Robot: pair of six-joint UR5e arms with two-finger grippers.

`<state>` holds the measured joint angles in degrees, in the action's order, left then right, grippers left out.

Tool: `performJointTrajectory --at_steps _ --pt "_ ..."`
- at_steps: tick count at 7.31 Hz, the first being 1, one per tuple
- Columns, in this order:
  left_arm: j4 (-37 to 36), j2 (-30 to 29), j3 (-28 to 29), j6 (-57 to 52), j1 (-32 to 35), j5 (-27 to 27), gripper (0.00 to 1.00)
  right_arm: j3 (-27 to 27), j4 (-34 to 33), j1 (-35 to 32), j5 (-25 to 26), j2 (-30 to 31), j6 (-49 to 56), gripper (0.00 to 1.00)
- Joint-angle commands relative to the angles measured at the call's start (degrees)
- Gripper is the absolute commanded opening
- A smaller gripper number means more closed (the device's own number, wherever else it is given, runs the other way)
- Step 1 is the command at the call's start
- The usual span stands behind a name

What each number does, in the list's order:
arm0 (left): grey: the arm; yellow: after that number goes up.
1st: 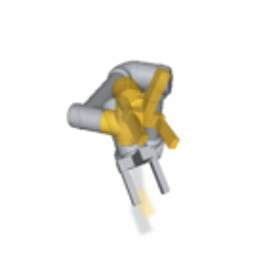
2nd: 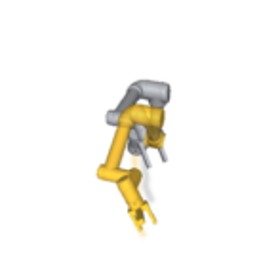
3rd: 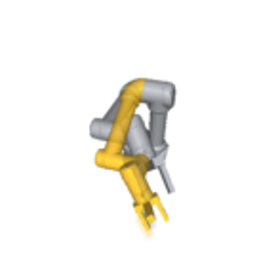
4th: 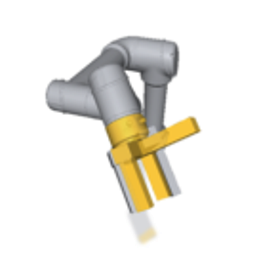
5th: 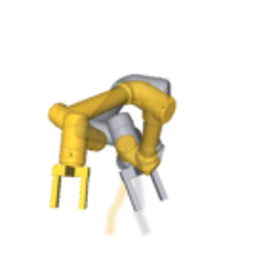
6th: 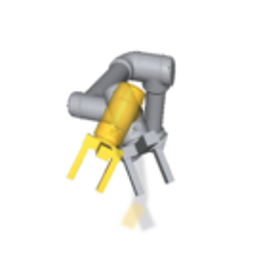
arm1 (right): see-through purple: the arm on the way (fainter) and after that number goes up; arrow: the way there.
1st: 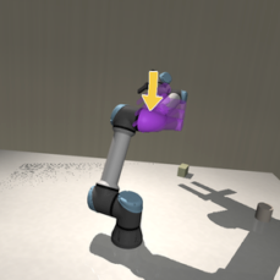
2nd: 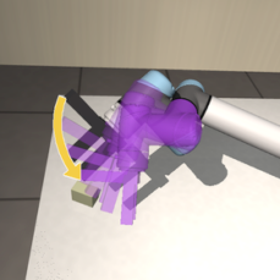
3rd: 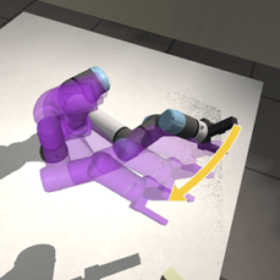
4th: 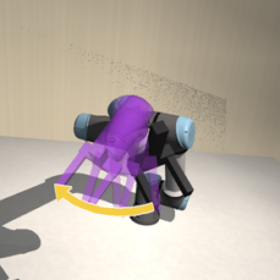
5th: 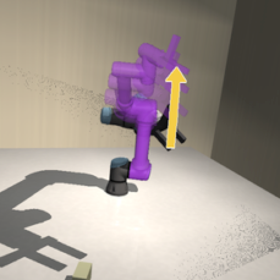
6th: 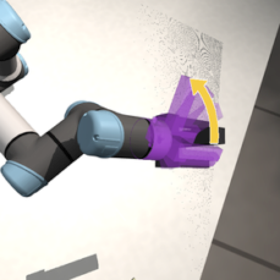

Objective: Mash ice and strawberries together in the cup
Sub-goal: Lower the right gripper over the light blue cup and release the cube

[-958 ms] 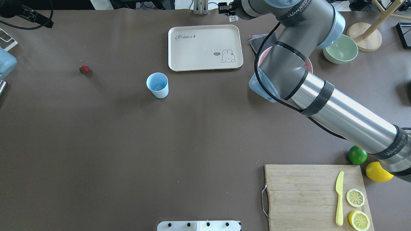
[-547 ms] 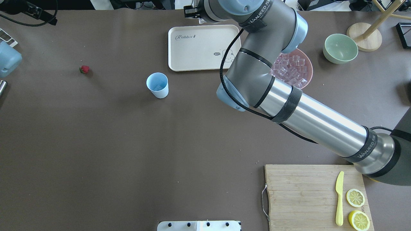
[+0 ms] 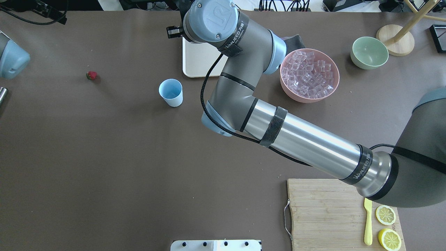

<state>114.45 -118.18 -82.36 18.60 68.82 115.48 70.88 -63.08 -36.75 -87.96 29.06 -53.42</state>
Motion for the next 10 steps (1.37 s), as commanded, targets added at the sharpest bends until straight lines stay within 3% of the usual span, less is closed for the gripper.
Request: performJointTrajectory --at_steps 1,5,10 --pt "0.3 0.1 -0.1 2.2 0.0 0.0 0.98 -2.3 3.3 2.9 0.4 -0.2 0.9 0.0" --pt "0.5 0.8 -0.3 2.3 -0.1 0.0 0.98 -4.2 3.6 8.9 3.3 -0.4 2.3 0.0" --pt "0.6 1.4 -0.3 2.3 -0.1 0.0 0.98 -7.6 6.6 9.9 3.4 -0.9 6.5 0.0"
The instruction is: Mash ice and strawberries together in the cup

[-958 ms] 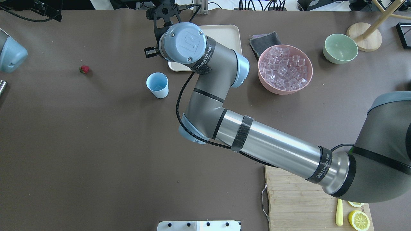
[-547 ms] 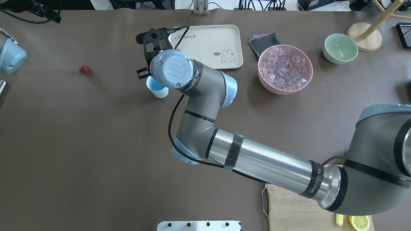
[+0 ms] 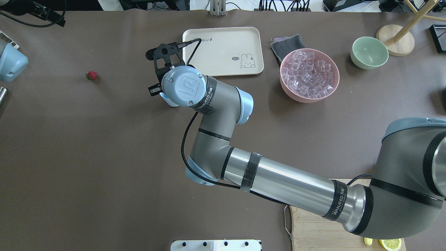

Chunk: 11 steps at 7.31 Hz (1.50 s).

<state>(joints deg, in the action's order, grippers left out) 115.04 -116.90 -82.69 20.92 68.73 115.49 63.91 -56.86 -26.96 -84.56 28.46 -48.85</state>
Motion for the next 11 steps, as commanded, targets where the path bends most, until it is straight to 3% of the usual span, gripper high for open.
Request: performJointTrajectory --at_steps 1,2,3,4,6,8,11 --pt "0.0 0.1 0.0 0.0 0.0 0.0 0.98 -3.4 0.3 0.0 0.0 -2.7 2.5 0.0" --pt "0.0 0.1 0.0 0.0 0.0 0.0 0.98 -4.0 0.4 0.0 0.0 -3.1 2.5 0.0" --pt "0.0 0.1 0.2 -0.1 0.0 0.0 0.98 -4.0 0.8 -0.1 0.0 -3.0 2.6 0.79" --pt "0.0 0.1 0.3 -0.2 0.0 0.0 0.98 -4.0 0.8 -0.5 0.0 -3.0 2.6 0.98" --pt "0.0 0.1 0.3 -0.2 0.0 0.0 0.98 -3.4 0.9 -2.3 -0.9 -3.0 3.1 0.99" --pt "-0.1 -0.3 0.3 -0.3 0.2 0.6 0.98 -0.4 0.5 -6.8 -5.6 -1.1 4.7 0.99" --pt "-0.7 -0.2 -0.1 0.8 0.8 2.7 0.98 8.5 -4.1 -18.4 -20.9 7.9 6.6 0.99"
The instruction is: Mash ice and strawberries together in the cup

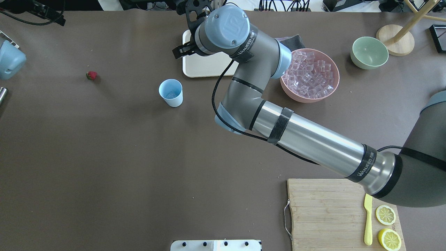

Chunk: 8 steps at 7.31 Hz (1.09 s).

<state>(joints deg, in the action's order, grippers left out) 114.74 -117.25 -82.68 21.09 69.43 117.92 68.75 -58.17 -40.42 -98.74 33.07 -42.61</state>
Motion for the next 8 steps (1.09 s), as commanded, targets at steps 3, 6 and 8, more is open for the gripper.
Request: performJointTrajectory --at_steps 3,6,8 --pt "-0.7 -1.2 0.1 8.3 0.0 0.8 0.98 17.7 -14.1 -16.5 -21.0 13.2 3.9 0.99" --pt "-1.2 -3.4 4.9 7.7 -1.8 4.9 0.98 22.3 -15.9 -29.2 -31.1 23.8 10.3 0.99" --pt "-1.2 -4.1 8.2 3.6 -4.8 5.4 0.98 22.0 -17.5 -34.4 -33.4 27.6 16.0 0.99"
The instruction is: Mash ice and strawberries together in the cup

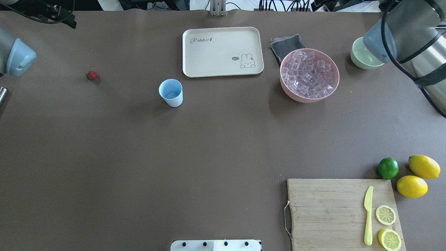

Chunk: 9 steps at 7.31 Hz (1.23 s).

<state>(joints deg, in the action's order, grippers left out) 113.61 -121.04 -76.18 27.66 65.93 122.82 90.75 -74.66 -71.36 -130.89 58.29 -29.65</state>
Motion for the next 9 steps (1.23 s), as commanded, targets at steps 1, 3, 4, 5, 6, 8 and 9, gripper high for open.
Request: performJointTrajectory --at_steps 1,3,4,5,6,8,9 --pt "-0.8 -0.2 3.3 -6.6 -1.3 1.5 0.98 0.2 -1.7 -4.6 -1.3 3.8 3.8 0.99" --pt "-0.8 0.2 4.3 -15.0 -1.8 1.7 0.98 0.8 -1.5 -7.3 -1.3 9.0 13.1 0.99" --pt "-0.7 0.4 4.5 -16.8 -2.7 1.7 0.98 1.8 -1.6 -7.6 -1.2 10.7 14.3 0.99" --pt "-0.1 2.7 4.5 -18.1 -4.6 1.5 0.98 2.0 -1.6 -7.6 -1.1 11.5 14.4 0.99" --pt "-0.1 3.3 5.4 -22.1 -4.7 1.5 0.98 3.1 -1.5 -7.8 -1.1 12.4 14.4 0.99" --pt "-0.1 2.9 6.3 -23.6 -5.9 1.5 0.97 3.9 -1.5 -7.9 -0.7 13.6 14.4 0.99" --pt "-0.1 2.3 6.4 -25.3 -6.0 1.5 0.97 4.6 -1.5 -8.2 -0.6 14.4 14.3 0.99"
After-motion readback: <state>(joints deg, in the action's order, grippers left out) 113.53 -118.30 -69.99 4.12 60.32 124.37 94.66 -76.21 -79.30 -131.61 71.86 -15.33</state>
